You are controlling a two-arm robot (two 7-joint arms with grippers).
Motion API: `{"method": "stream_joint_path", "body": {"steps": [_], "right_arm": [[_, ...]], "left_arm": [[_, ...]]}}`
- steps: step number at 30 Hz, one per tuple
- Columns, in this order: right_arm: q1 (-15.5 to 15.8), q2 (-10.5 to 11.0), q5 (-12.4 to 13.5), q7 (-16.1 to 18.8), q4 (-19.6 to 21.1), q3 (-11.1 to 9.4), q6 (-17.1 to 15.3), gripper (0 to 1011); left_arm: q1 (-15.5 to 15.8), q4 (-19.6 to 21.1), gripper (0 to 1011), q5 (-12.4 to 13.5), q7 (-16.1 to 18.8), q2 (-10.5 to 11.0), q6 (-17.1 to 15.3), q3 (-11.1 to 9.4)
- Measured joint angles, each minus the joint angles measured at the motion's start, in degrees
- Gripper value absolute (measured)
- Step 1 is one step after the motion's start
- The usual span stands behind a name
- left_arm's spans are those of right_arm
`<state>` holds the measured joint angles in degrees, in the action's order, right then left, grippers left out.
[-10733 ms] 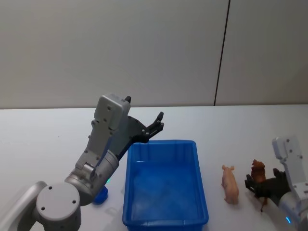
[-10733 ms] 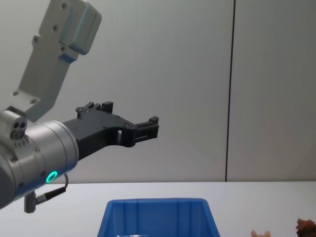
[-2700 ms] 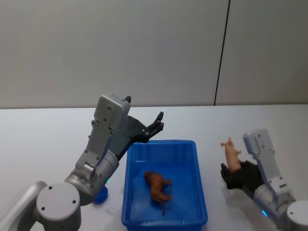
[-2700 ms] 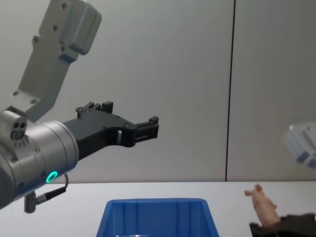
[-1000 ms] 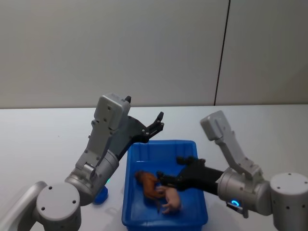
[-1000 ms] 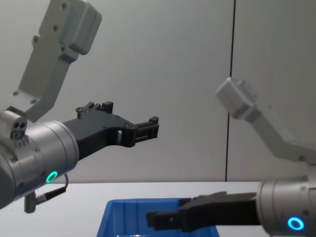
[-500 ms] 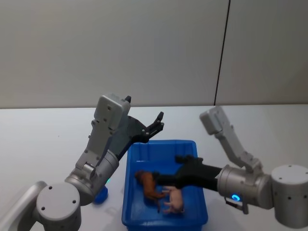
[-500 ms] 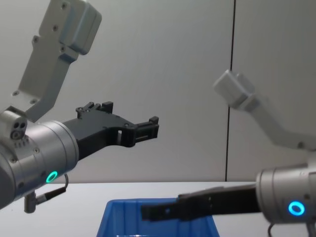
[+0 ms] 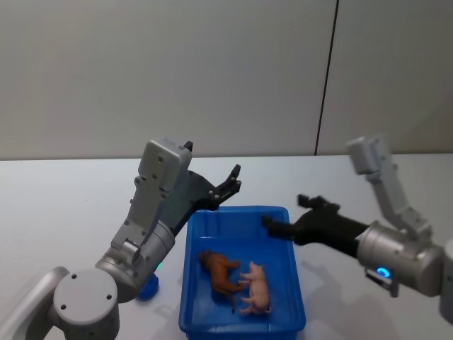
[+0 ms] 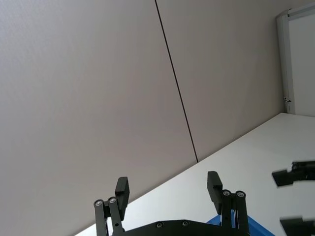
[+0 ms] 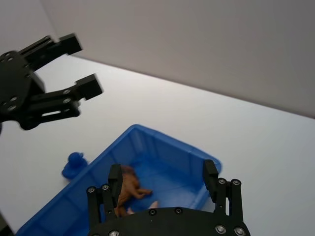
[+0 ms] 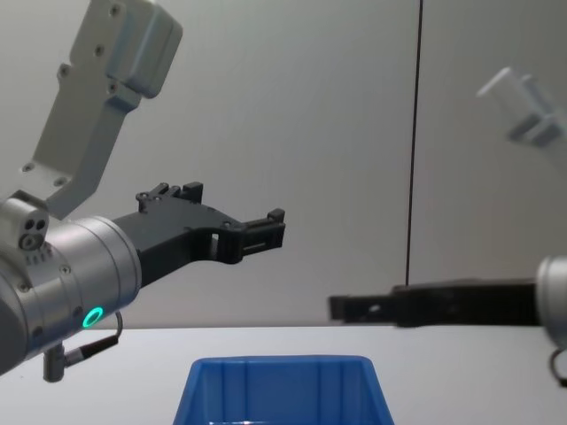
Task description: Pick up the two dolls from the table and place them into the box.
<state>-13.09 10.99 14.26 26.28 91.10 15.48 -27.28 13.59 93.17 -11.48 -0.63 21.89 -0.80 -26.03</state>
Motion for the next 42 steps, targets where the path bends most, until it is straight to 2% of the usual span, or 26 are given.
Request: {"method": "stream_joint_path", "body": {"steps": [10, 16, 22, 32, 42], "right_arm": [[1.8, 2.6, 3.3, -5.3, 2.1, -3.1, 3.3, 1001], [2.9, 4.3, 5.5, -9.0, 3.1, -5.3, 5.6, 1001], [3.8, 5.7, 7.4, -12.3, 3.6, -7.2, 7.9, 1001], [5.1, 8.4, 10.8, -18.9, 3.6, -11.4, 12.8, 1001], [5.5, 10.1, 12.9, -22.9, 2.8, -14.1, 16.3, 1001]], "left_arm": [[0.2, -0.1, 1004, -0.6, -1.7, 0.3, 0.0, 0.4], [-0.3, 0.5, 1004, -3.1, -3.0, 1.6, -1.4, 1.5], [-1.7, 2.2, 1004, -5.8, -2.7, 3.4, -3.8, 2.5], [-6.7, 6.6, 1004, -12.6, 1.8, 7.8, -9.7, 4.4], [-11.5, 9.0, 1004, -19.0, 6.6, 11.2, -14.6, 5.7]]}}
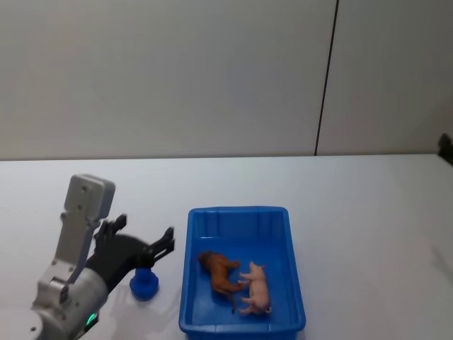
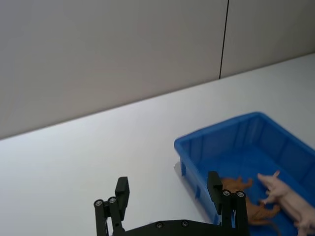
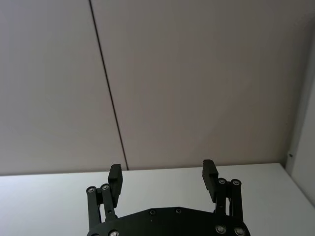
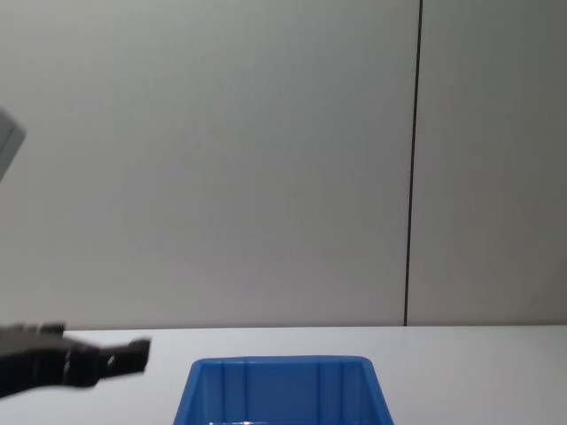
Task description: Pick up the two dolls from the table and place them into the box.
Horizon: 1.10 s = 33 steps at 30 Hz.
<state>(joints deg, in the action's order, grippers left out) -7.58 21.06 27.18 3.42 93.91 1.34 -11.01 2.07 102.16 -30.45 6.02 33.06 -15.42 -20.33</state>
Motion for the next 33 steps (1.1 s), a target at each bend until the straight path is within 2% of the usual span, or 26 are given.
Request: {"method": "stream_joint_path", "body": {"steps": [10, 15, 25, 33], "right_arm": [[0.2, 0.9, 1.2, -2.0, -0.5, -1.4, 1.9, 1001], [0.2, 1.1, 1.5, -2.6, -0.6, -1.9, 2.4, 1001], [0.3, 1.4, 1.8, -3.2, -0.8, -2.3, 2.9, 1001], [0.3, 1.5, 1.9, -3.4, -0.8, -2.5, 3.1, 1001]], "left_arm": [[-2.7, -1.1, 1004, -3.6, 0.8, 1.9, -2.5, 0.7], [-3.1, -2.9, 1004, -4.7, -1.0, 1.9, -2.7, 0.8], [-2.4, -6.3, 1004, -5.0, -5.1, 0.6, -1.5, 0.4], [-2.0, -8.4, 1004, -4.5, -6.8, -0.1, -0.9, 0.2]]}}
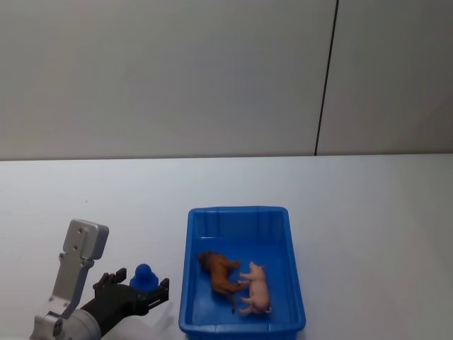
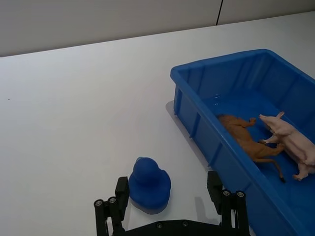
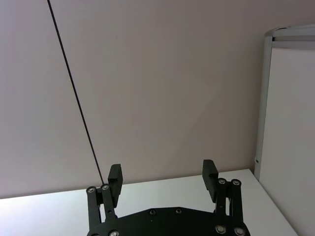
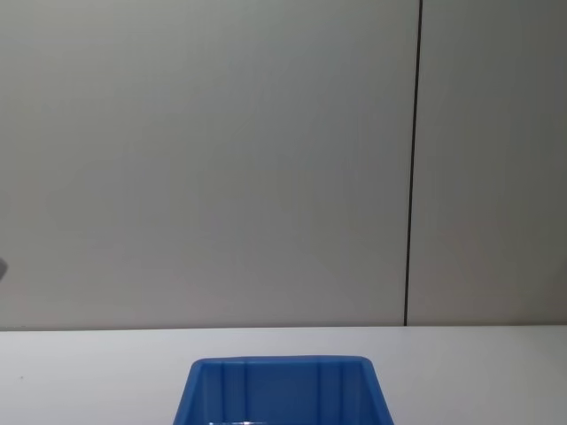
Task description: Pick up the two dolls from the table and place them into the box.
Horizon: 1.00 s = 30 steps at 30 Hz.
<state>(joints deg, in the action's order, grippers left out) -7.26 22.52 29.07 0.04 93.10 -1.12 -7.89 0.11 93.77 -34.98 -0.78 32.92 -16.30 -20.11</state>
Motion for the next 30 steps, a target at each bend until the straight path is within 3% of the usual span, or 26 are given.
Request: {"method": "stream_joint_path", "body": {"steps": [12, 22, 30], "right_arm": [[0.0, 0.1, 0.1, -0.1, 0.0, -0.1, 0.1, 1001], [0.0, 0.1, 0.1, -0.2, 0.0, -0.2, 0.2, 1001], [0.0, 0.1, 0.1, -0.2, 0.0, -0.2, 0.2, 1001]], "left_arm": [[1.4, -3.3, 1004, 1.6, -2.0, -1.1, 1.1, 0.0], [4.4, -8.1, 1004, 3.8, -5.7, -3.5, 4.1, -0.4], [5.8, -10.2, 1004, 5.3, -7.4, -4.3, 4.0, -0.5]]}}
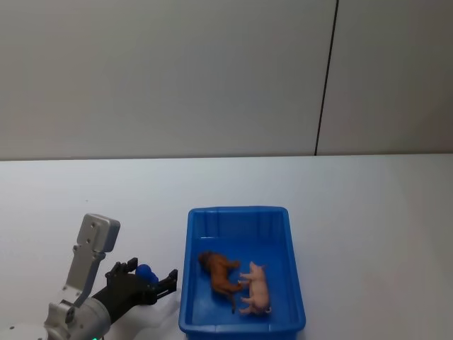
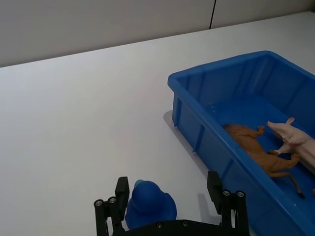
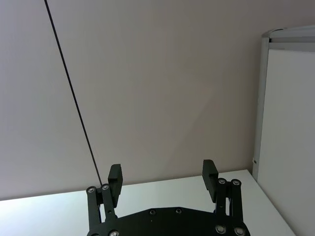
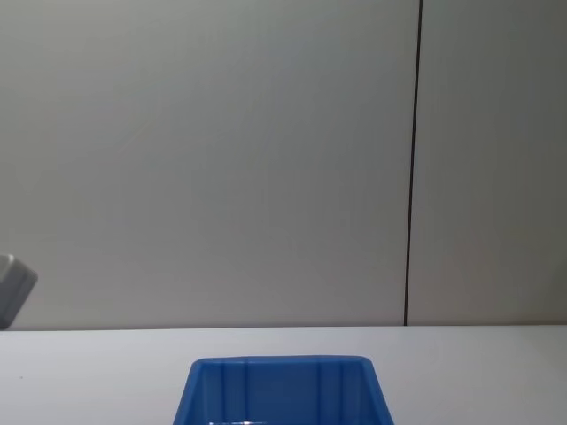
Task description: Pick up the two dolls from the table and place them into the box.
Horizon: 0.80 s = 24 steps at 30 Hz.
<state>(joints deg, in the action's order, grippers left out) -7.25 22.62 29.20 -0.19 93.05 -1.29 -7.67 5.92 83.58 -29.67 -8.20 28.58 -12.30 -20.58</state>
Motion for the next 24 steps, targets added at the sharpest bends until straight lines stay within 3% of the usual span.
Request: {"method": "stream_joint_path", "body": {"steps": [11, 19, 24], "right_arm": [[0.0, 0.0, 0.0, 0.0, 0.0, 0.0, 0.0, 1001], [0.0, 0.0, 0.0, 0.0, 0.0, 0.0, 0.0, 1001], [0.0, 0.0, 0.0, 0.0, 0.0, 0.0, 0.0, 1001]], "left_arm": [[0.4, -0.7, 1004, 2.2, -0.8, 0.3, -3.4, 0.2], [0.4, -0.9, 827, 3.0, -1.0, 0.6, -4.9, 0.4], [0.4, -0.9, 660, 3.3, -1.1, 0.6, -5.3, 0.4]]}}
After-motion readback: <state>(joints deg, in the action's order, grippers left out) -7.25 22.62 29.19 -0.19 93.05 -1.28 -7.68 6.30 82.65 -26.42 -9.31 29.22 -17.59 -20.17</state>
